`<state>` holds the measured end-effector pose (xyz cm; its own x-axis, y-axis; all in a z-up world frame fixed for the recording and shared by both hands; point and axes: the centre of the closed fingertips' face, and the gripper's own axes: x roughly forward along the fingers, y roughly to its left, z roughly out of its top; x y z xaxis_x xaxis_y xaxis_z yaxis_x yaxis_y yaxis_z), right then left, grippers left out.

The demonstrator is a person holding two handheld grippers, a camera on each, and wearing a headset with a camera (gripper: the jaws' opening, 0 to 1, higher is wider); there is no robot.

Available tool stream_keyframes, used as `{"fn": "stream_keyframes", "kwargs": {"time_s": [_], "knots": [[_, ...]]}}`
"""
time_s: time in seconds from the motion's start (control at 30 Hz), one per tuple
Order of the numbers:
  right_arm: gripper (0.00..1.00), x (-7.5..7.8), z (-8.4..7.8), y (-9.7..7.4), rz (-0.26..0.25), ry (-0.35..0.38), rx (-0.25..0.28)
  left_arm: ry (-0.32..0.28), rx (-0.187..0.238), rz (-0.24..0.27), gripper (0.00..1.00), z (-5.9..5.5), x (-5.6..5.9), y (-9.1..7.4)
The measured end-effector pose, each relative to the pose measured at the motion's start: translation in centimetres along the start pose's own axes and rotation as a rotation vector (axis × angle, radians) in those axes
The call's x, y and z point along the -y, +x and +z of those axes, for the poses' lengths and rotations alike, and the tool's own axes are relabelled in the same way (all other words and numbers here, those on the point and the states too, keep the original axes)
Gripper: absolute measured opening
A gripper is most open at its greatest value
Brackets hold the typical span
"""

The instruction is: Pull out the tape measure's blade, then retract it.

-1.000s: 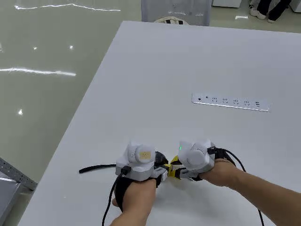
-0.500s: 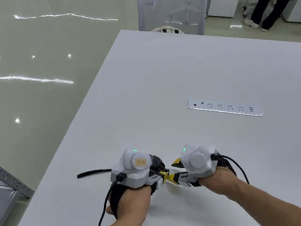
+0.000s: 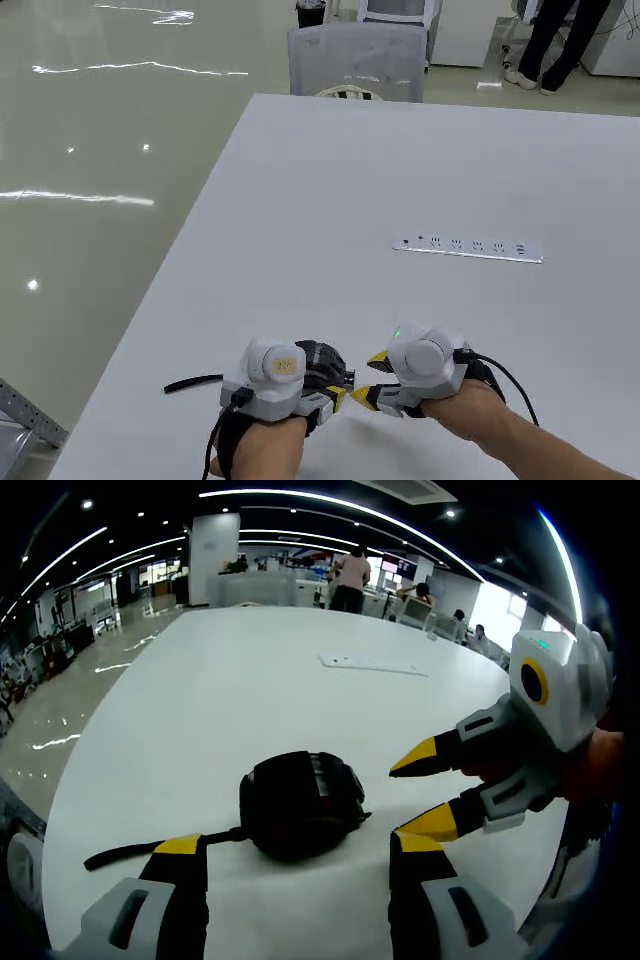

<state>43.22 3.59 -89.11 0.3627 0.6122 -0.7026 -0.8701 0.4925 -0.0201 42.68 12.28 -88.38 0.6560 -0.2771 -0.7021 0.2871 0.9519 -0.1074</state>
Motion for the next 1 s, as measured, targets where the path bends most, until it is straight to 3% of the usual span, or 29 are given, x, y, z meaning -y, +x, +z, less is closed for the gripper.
{"fn": "stream_keyframes", "kwargs": {"time_s": [0.63,1.0], "knots": [[0.43,-1.5,0.3,-4.2,-0.1,0.126,0.054,0.048,0.037,-0.019,0.77,0.0,0.9,-2.6],[0.48,-2.9,0.2,-6.5,-0.138,0.175,0.078,0.054,0.049,-0.015,0.77,-0.9,1.2,-4.3]]}}
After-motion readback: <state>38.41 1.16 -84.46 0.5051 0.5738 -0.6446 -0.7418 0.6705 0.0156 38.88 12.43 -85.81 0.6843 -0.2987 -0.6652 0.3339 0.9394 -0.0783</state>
